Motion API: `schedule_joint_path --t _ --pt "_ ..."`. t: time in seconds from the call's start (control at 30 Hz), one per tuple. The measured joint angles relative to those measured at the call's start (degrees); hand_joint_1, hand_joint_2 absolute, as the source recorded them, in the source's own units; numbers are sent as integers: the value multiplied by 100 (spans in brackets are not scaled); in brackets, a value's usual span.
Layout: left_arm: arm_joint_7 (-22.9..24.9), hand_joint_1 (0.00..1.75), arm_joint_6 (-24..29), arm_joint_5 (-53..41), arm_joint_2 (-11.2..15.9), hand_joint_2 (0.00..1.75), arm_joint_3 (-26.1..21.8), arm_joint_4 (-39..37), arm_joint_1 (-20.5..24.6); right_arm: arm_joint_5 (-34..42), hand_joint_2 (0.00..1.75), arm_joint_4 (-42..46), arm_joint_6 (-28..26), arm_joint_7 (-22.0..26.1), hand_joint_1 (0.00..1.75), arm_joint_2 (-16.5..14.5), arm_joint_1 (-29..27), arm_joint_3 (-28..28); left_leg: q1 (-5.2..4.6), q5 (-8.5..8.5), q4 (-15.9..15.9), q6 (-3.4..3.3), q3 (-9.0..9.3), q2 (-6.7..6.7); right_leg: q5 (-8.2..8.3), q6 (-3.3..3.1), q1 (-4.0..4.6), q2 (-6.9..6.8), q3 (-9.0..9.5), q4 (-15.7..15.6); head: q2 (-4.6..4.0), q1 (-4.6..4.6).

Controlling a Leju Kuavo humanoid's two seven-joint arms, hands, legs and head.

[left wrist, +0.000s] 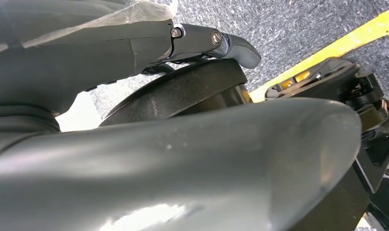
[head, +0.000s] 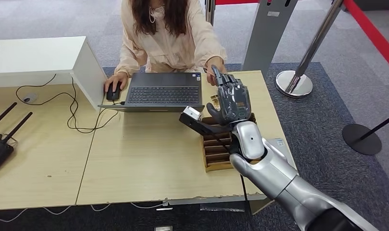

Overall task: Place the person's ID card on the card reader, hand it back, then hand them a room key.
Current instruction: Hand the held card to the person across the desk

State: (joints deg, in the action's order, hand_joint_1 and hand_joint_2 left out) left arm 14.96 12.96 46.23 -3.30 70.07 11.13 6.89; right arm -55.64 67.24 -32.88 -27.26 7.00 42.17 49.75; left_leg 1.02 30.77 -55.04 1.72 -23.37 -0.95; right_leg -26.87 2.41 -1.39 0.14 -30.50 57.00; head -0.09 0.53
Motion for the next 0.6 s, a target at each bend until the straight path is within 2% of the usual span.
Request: schedule_joint_path --t 0.17,0.27,0.33,0.4,0.5,0.6 --pt "-20 0 39 89 0 0 -4 0 -5 310 175 505 -301 286 0 -43 -302 -11 0 0 0 0 0 -1 0 0 1 0 0 -1 0 1" --pt "-32 0 97 187 0 0 -17 1 -9 769 175 927 -536 564 0 -40 -626 -37 -1 0 0 0 1 1 -1 0 1 0 0 -2 0 2" --pt "-52 0 136 254 0 0 -38 1 -15 1434 175 1209 -638 864 0 -32 -886 -73 -1 0 0 0 1 1 -1 0 1 0 0 -5 0 2" --pt "-83 0 170 309 0 0 -67 1 -27 2443 175 1481 -663 1347 0 -12 -1190 -136 -1 1 0 0 1 1 -1 0 1 0 0 -6 0 1" --pt "-133 0 221 357 -1 0 -110 2 -47 3921 175 1790 -597 2157 0 57 -1668 -264 -2 1 0 0 1 2 -1 0 0 0 1 -7 0 2" --pt "-144 0 356 388 -25 0 -142 1 -58 5074 175 1985 -430 2772 0 128 -2109 -464 -3 1 0 0 1 5 0 0 0 1 1 -7 0 1"
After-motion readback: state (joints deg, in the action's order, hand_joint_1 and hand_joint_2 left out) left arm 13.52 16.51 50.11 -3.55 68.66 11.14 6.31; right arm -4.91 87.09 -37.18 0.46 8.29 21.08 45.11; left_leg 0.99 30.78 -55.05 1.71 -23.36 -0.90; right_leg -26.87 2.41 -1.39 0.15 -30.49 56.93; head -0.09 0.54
